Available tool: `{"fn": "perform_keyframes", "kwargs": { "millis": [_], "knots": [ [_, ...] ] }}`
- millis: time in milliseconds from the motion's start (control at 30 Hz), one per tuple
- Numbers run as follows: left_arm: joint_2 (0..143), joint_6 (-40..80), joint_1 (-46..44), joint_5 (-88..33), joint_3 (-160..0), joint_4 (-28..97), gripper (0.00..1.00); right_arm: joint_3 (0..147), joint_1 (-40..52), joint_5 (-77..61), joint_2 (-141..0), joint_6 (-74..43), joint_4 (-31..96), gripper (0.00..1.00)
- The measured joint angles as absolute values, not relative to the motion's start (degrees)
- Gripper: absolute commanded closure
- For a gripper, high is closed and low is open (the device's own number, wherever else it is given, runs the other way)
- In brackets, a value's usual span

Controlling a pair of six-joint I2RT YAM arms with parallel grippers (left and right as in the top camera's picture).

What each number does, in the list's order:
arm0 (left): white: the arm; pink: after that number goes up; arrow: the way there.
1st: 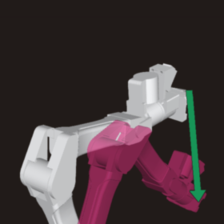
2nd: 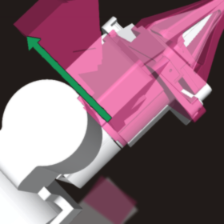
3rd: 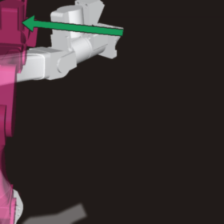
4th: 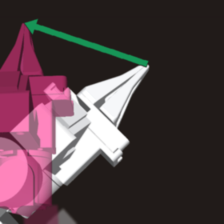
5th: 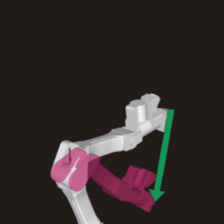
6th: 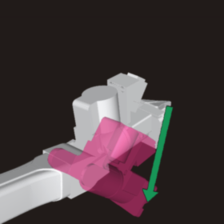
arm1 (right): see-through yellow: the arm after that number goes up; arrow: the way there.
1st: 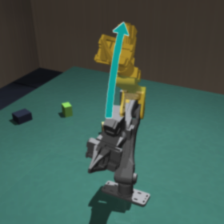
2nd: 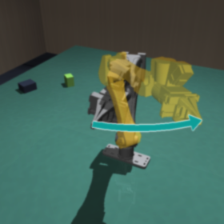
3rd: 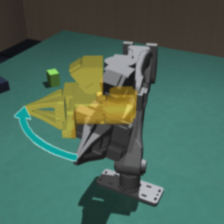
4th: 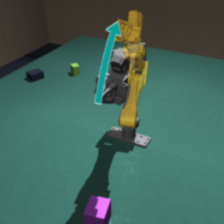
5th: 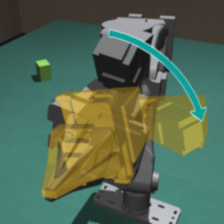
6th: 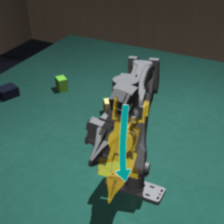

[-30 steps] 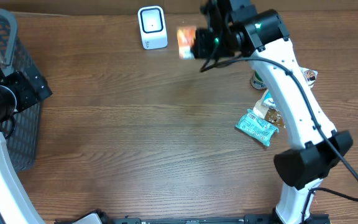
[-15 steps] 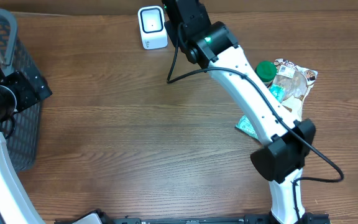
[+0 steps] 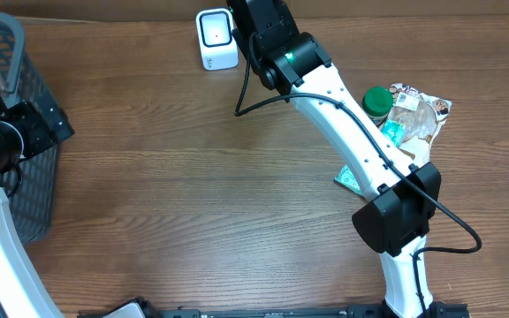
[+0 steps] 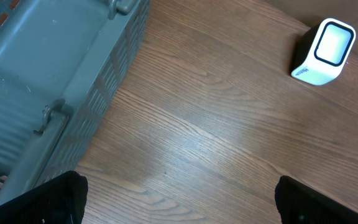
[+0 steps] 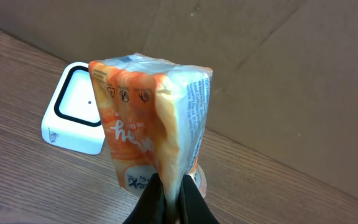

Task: Scan the item barcode
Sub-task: 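Hold the orange pack in front of the white scanner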

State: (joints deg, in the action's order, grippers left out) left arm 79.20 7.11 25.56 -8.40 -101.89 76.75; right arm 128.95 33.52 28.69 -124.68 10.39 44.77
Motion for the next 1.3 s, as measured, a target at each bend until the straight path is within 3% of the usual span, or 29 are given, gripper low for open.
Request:
{"fn": "perform_keyframes", "kwargs": {
  "millis": [633, 1300],
  "knots": [
    [79.2, 7.11, 25.56, -8.4, -101.89, 76.75, 0.01, 128.86, 33.47, 28.47, -129.58, 18.65, 33.47, 0.96],
    [79.2, 7.11, 25.56, -8.4, -101.89, 76.75, 0.01, 128.77, 33.47, 27.44, -145.34, 49.15, 7.33, 0.96]
  ]
}}
